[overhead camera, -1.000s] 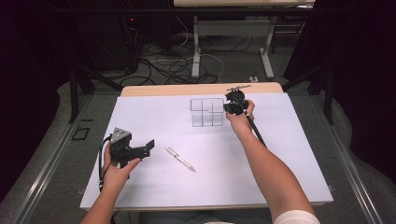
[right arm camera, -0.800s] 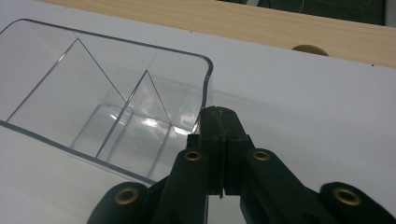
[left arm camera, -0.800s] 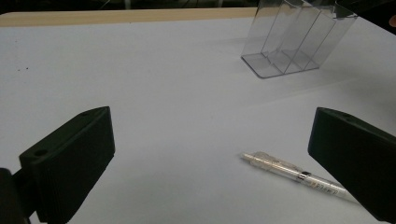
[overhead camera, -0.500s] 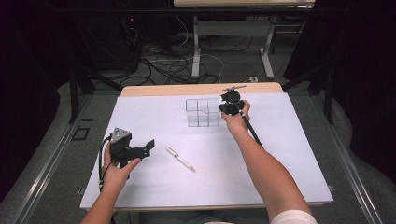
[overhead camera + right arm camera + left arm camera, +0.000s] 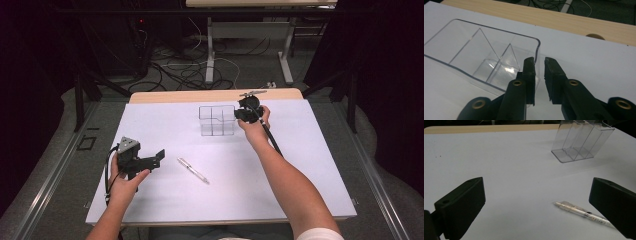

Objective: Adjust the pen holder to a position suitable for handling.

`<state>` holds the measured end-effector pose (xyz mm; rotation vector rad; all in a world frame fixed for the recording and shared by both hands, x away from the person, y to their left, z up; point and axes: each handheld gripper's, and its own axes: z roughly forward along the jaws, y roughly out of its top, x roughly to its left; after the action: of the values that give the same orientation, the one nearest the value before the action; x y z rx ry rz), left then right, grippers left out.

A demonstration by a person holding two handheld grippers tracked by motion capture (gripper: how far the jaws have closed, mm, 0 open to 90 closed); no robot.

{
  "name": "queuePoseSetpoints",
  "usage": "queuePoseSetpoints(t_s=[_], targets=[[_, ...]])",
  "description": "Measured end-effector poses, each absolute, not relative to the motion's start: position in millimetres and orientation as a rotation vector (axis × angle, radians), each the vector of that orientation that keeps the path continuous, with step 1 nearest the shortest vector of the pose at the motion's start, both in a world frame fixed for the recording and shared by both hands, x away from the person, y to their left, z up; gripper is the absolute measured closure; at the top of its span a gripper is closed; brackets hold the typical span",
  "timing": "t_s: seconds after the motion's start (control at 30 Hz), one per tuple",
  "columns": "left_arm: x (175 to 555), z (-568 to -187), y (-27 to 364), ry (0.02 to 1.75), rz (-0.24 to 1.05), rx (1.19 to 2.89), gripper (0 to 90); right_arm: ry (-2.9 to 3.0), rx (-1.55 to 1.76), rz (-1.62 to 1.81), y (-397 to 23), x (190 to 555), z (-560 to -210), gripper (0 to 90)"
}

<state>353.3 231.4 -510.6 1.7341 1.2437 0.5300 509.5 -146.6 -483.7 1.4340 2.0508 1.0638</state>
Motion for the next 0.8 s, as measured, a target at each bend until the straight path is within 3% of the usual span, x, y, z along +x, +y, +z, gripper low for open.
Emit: queuePoseSetpoints(t_s=[0.8], targets=[[353.5, -510.6, 229.6, 1.241, 0.537, 1.745, 0.5, 2.083, 1.296, 1.179, -145.4, 466.7, -464.8, 47.2]])
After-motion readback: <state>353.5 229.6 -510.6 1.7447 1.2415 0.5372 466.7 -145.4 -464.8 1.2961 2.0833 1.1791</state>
